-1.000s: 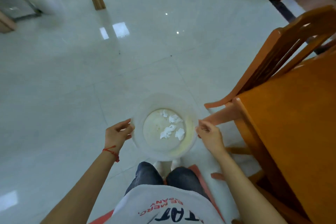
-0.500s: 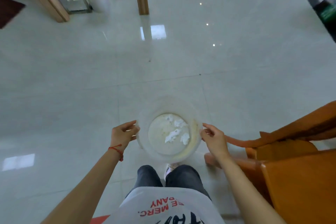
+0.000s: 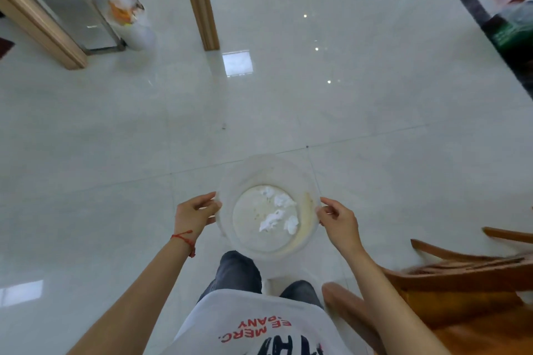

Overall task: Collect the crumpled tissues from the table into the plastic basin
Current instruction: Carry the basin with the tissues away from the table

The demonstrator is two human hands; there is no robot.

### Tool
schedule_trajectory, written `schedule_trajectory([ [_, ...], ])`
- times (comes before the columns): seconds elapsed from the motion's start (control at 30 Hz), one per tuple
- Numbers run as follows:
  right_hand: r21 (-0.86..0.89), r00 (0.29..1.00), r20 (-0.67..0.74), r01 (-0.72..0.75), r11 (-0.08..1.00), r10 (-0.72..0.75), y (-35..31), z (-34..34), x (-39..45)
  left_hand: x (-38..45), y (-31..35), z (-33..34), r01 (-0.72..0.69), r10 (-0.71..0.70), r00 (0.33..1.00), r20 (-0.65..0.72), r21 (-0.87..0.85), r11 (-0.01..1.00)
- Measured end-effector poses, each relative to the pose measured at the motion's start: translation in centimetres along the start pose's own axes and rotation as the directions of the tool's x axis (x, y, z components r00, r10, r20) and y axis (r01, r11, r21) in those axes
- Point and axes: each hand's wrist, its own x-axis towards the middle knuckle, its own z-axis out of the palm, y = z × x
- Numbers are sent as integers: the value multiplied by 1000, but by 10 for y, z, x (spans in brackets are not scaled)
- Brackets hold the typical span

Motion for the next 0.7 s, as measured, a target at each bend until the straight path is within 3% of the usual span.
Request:
schedule_trajectory([
  [0.37,37,991,-125,-47,998,51,-78,10,131,159,123,57,-58,43,992,123,119,991],
  [0.7,67,970,-220,-88,994,101,-116,-22,218,245,193,137,-74,35,974,223,166,983],
])
